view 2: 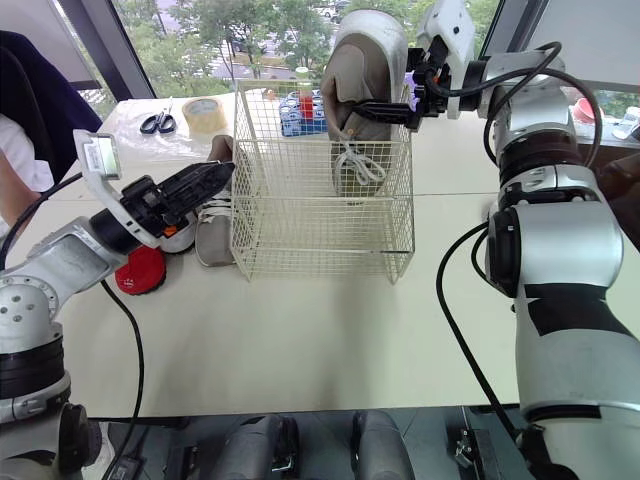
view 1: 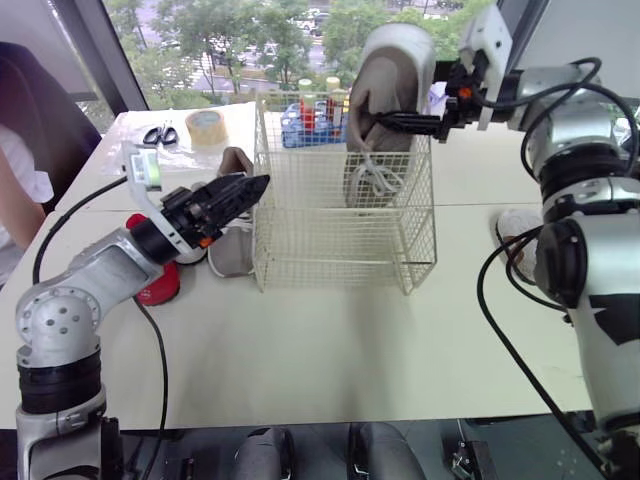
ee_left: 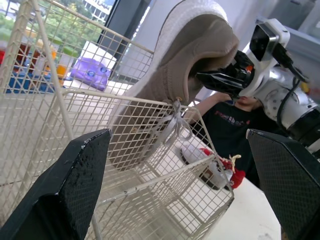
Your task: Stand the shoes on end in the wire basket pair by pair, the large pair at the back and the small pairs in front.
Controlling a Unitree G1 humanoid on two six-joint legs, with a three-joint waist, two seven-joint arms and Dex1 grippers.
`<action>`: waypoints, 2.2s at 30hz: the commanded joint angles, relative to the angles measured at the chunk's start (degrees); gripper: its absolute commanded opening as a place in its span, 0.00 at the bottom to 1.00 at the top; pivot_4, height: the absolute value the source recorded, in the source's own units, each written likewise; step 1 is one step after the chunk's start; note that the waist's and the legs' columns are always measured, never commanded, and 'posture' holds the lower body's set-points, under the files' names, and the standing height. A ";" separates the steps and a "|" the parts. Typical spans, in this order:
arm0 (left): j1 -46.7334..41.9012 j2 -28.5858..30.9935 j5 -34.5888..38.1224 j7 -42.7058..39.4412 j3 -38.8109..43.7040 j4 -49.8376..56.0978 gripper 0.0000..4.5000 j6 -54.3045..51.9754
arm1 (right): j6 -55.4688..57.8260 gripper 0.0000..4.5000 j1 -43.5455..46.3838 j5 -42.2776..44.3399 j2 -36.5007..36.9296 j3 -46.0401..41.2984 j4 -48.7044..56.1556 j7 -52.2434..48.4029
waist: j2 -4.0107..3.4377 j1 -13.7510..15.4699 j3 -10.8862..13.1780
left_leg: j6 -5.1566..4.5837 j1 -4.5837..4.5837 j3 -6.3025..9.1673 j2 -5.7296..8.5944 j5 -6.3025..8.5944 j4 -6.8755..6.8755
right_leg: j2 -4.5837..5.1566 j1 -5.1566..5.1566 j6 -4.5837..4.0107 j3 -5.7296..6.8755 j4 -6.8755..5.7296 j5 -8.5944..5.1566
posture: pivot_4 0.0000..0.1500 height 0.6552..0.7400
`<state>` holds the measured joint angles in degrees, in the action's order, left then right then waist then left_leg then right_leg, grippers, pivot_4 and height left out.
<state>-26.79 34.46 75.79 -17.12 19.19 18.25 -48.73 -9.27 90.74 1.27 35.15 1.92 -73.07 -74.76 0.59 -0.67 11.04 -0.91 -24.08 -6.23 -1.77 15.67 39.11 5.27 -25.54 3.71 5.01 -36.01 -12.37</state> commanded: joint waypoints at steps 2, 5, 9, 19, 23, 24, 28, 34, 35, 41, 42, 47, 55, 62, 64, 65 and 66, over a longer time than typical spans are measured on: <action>-0.18 2.05 -4.26 1.69 1.73 1.71 1.00 2.09 | -5.06 0.99 0.80 -2.93 5.00 0.53 5.77 1.48 | 0.00 0.10 0.00 | 0.00 -0.01 0.01 0.01 0.00 0.01 | 0.00 0.00 0.00 0.01 0.00 0.00 | 1.00 1.00; -0.91 2.72 -6.73 2.41 1.28 1.06 1.00 2.22 | -5.81 0.99 0.04 -4.52 6.93 1.24 7.51 2.39 | -0.01 0.08 0.02 | 0.00 -0.01 0.00 0.04 0.00 0.01 | 0.03 0.00 0.00 0.01 0.01 0.00 | 1.00 1.00; -2.72 2.90 -8.05 1.58 0.90 -0.16 1.00 1.84 | -2.34 0.99 -1.89 -3.53 8.62 0.32 10.01 0.85 | -0.01 0.01 0.02 | 0.00 -0.01 0.01 0.04 0.00 0.01 | 0.03 0.00 0.00 0.02 0.00 0.00 | 1.00 1.00; -6.62 1.67 -10.07 -1.03 -0.58 -2.74 1.00 1.20 | 16.70 0.99 -7.52 2.82 10.47 -3.93 18.01 -2.51 | -0.01 -0.01 0.02 | 0.02 0.01 0.00 0.00 -0.02 0.01 | 0.00 0.01 0.00 0.04 -0.03 0.00 | 1.00 1.00; -7.41 1.10 -10.62 -1.68 -1.19 -3.00 1.00 0.81 | 24.68 0.99 -10.62 4.78 12.29 -5.31 20.99 -2.62 | -0.01 0.04 0.02 | 0.02 0.01 0.00 0.00 -0.02 0.02 | 0.00 0.01 0.00 0.03 -0.04 0.00 | 1.00 1.00; -7.54 1.00 -10.76 -1.99 -1.42 -3.00 1.00 0.69 | 25.90 0.99 -11.72 5.04 12.91 -5.42 21.84 -2.81 | -0.01 0.07 0.02 | 0.02 0.01 0.00 0.00 -0.02 0.03 | 0.00 0.01 0.00 0.03 -0.04 0.00 | 1.00 1.00; -7.93 1.37 -11.20 -3.22 -2.02 -3.44 1.00 0.15 | 28.66 0.99 -15.64 4.99 15.20 -5.19 24.59 -2.00 | 0.00 0.01 0.01 | 0.02 0.02 -0.01 0.01 -0.02 0.05 | 0.01 0.04 0.01 0.03 -0.04 0.00 | 1.00 1.00; -9.31 2.26 -14.50 -3.84 -2.93 -4.54 1.00 0.38 | 29.62 0.99 -23.40 6.04 19.63 -5.92 32.78 -2.49 | 0.00 0.01 0.01 | 0.03 0.05 -0.02 0.00 -0.02 0.05 | -0.02 0.04 0.01 0.03 -0.07 0.00 | 1.00 1.00; -10.20 2.31 -16.07 -2.54 -3.17 -5.55 1.00 0.40 | 31.56 0.99 -25.85 8.82 20.57 -7.24 38.38 -4.61 | 0.00 0.02 0.01 | 0.03 0.06 -0.02 0.00 -0.03 0.05 | -0.02 0.04 0.01 0.03 -0.07 0.00 | 1.00 1.00; -21.43 2.63 -29.87 7.19 -8.47 -19.29 1.00 -2.93 | 46.23 0.99 -33.11 23.06 21.20 -11.08 69.93 -5.82 | 0.00 0.09 0.02 | 0.12 0.16 0.07 -0.05 -0.09 0.06 | -0.12 0.09 0.01 0.03 -0.16 0.00 | 1.00 1.00; -23.47 2.38 -31.73 7.65 -9.49 -21.89 1.00 -3.64 | 47.67 0.99 -33.45 24.67 20.91 -11.17 73.09 -5.33 | 0.03 0.09 0.00 | 0.12 0.22 0.09 -0.06 -0.09 0.06 | -0.13 0.15 0.02 0.04 -0.16 0.00 | 1.00 1.00; -30.45 1.37 -39.12 5.47 -15.40 -32.98 1.00 -7.85 | 52.60 0.99 -34.07 30.46 19.37 -10.32 82.25 -2.48 | 0.07 0.25 -0.01 | 0.08 0.26 0.07 -0.04 -0.07 0.07 | -0.09 0.23 0.02 0.04 -0.11 0.00 | 1.00 1.00; -35.79 -0.88 -48.55 0.97 -19.21 -47.25 1.00 -7.44 | 54.05 0.99 -37.39 32.83 19.72 -9.63 86.74 1.81 | 0.10 0.35 0.00 | 0.07 0.24 0.03 -0.03 -0.06 0.07 | -0.09 0.20 0.02 0.05 -0.11 0.00 | 1.00 1.00; -37.65 -5.48 -53.13 -2.29 -18.20 -58.26 0.94 -3.05 | 55.21 1.00 -38.89 34.30 20.28 -10.62 88.33 5.23 | 0.12 0.50 0.00 | 0.07 0.21 0.03 -0.03 -0.06 0.08 | -0.09 0.17 0.02 0.05 -0.12 0.00 | 1.00 1.00; -38.32 -6.49 -54.13 -3.39 -17.97 -60.79 0.80 -1.78 | 55.50 1.00 -39.12 34.68 20.48 -10.68 88.57 6.06 | 0.12 0.87 0.00 | 0.06 0.22 0.02 -0.03 -0.06 0.10 | -0.09 0.17 0.02 0.05 -0.12 0.00 | 1.00 1.00; -38.62 -6.80 -54.68 -3.85 -17.84 -61.73 0.70 -1.26 | 55.56 1.00 -39.23 34.84 20.61 -10.66 88.64 6.41 | 0.12 1.07 -0.01 | 0.06 0.22 0.02 -0.03 -0.06 0.10 | -0.09 0.17 0.02 0.05 -0.13 0.00 | 1.00 1.00; -38.90 -7.04 -55.09 -4.13 -17.51 -62.61 0.61 -0.96 | 55.71 1.00 -39.55 34.99 20.81 -10.74 88.82 6.81 | 0.12 1.36 -0.01 | 0.06 0.23 0.02 -0.04 -0.06 0.10 | -0.09 0.18 0.02 0.05 -0.14 0.00 | 1.00 1.00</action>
<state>-64.21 28.06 21.62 -19.99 1.23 -43.22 -50.48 46.38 50.77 35.19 54.94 -7.04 14.08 -68.81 0.71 0.69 11.04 -0.86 -23.85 -6.20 -1.81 15.61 39.21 5.18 -25.37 3.72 5.06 -36.15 -12.37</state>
